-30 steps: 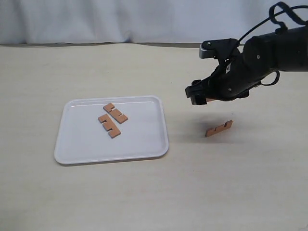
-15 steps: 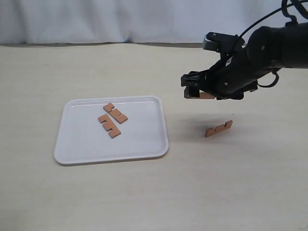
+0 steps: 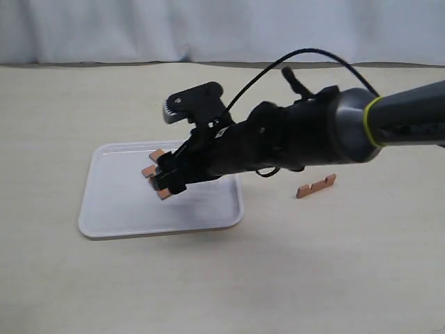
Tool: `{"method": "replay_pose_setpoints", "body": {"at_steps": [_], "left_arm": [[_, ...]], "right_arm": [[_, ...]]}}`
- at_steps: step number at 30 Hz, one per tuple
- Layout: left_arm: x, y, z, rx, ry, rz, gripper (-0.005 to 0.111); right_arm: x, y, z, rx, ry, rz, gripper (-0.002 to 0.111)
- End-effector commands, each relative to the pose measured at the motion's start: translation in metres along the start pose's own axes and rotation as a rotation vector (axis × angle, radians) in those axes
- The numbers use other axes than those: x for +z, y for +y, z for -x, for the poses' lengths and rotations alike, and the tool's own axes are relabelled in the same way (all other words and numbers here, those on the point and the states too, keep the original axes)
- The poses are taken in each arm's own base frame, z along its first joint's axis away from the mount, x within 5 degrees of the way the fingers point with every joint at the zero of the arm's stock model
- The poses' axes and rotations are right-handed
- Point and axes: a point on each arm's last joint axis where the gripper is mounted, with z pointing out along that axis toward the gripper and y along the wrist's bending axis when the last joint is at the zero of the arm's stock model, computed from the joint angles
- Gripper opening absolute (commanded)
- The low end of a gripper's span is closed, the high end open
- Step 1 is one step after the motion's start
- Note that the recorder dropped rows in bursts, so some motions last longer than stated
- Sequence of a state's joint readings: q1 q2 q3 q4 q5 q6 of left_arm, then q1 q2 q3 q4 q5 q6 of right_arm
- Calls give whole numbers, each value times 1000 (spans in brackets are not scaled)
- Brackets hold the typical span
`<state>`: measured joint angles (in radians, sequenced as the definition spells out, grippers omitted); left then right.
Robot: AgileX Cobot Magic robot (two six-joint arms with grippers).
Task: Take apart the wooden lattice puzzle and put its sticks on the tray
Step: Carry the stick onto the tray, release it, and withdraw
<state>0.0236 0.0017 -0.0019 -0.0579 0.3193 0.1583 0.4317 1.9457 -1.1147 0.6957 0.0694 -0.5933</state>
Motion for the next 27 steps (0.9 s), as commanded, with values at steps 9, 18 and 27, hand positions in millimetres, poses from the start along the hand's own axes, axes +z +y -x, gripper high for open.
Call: {"method": "replay_pose_setpoints", "body": {"at_steps": [9,18,27], "left_arm": [[0,0,0,4,-10,0,0],[0,0,0,4,-10,0,0],[0,0,0,4,-10,0,0]], "right_arm": [[16,19,-6,-131,-60,-39,69],[13,23,-8,-118,-13,5,108],[-18,30,12,-174,-67,48,107]]}}
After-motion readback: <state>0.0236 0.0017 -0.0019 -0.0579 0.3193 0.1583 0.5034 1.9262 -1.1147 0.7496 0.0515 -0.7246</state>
